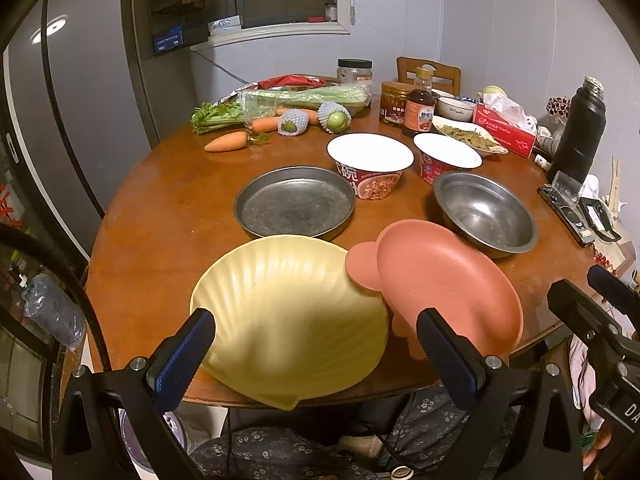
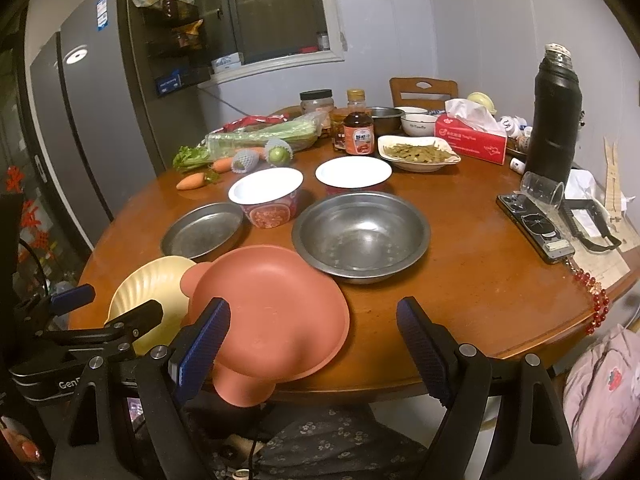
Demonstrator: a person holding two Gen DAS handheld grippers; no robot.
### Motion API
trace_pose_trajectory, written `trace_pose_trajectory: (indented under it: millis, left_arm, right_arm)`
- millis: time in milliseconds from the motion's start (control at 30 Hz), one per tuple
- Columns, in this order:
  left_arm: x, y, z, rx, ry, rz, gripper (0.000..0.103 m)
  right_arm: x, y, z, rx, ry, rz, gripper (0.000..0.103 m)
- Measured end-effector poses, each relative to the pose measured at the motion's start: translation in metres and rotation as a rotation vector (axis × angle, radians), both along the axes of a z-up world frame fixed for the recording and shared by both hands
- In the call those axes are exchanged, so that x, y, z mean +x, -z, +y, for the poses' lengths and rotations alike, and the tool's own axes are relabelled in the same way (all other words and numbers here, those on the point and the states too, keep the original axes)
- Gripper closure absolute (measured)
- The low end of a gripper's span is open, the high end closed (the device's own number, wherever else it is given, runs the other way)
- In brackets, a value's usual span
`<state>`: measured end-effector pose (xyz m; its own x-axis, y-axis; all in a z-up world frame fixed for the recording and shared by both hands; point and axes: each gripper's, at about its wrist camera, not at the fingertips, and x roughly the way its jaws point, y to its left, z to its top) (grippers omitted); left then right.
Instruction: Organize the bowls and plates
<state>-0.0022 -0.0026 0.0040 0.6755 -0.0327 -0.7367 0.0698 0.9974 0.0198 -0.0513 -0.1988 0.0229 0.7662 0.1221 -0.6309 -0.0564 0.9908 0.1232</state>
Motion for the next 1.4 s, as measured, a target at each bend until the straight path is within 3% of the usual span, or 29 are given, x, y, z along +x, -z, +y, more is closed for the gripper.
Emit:
trace_pose_trajectory:
  millis: [967, 1400]
  left_arm:
    - [0.001, -0.001, 0.004, -0.002, -0.008, -0.005, 0.001]
    - [-0.005, -0.004, 0.027, -0.032, -0.015, -0.019, 0.001]
  right_arm:
    - [-0.003, -0.001, 0.008, 0.002, -0.027, -0.003, 0.017]
    - [-0.007, -0.002, 0.029, 0.014, -0.087, 0.014, 0.017]
